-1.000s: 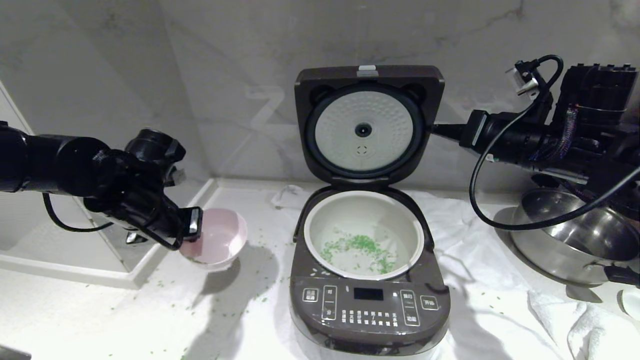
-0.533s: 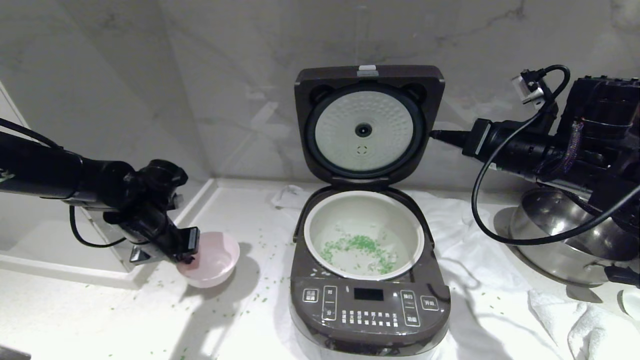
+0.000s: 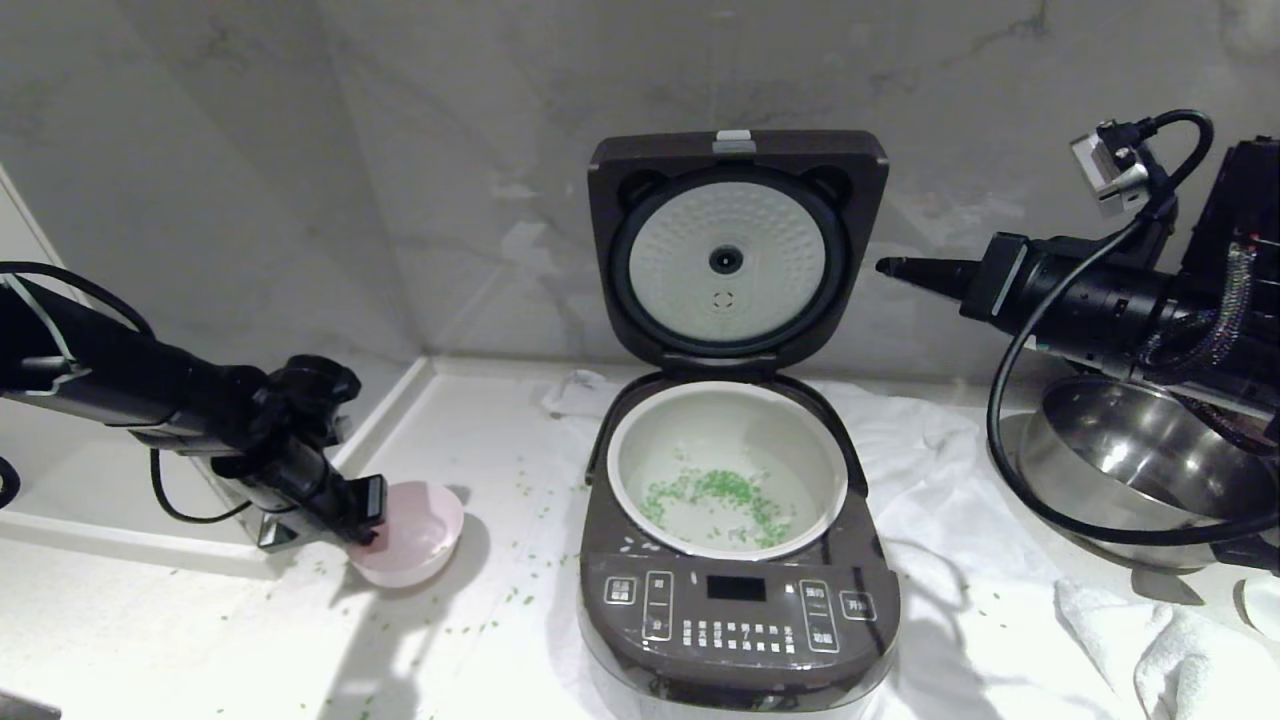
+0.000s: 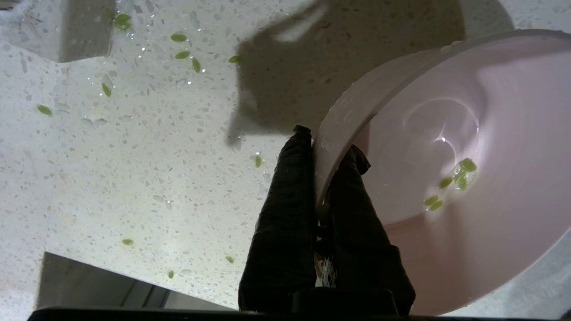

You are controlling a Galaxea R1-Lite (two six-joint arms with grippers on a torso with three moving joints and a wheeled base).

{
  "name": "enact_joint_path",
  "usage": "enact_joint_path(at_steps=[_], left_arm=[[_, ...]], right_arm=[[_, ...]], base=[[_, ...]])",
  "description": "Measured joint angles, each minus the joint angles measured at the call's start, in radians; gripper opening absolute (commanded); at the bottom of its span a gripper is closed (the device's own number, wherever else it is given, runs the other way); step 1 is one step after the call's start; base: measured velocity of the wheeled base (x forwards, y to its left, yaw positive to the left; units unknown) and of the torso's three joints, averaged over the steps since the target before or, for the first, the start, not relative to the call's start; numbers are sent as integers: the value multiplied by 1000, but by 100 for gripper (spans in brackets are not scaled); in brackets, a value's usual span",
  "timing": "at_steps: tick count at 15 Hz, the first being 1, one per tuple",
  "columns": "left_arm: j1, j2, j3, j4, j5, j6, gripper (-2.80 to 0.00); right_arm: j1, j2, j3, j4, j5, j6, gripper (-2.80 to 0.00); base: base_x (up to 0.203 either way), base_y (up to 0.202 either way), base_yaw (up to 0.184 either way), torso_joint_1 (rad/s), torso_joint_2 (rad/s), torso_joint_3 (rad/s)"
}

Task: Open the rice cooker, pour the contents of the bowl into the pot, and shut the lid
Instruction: Place the bowl on the table

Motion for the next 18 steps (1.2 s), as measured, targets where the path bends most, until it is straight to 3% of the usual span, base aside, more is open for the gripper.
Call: enact_joint_path(at_steps=[11, 18], left_arm=[[54, 21, 64, -48, -5, 8, -280], [146, 11, 233, -160, -41, 96, -280]], right_arm=[[62, -372, 136, 202, 1, 3, -280], [62, -600, 321, 225, -1, 35, -280]], base=[[0, 0, 0, 0, 0, 0], [0, 0, 0, 0, 0, 0]])
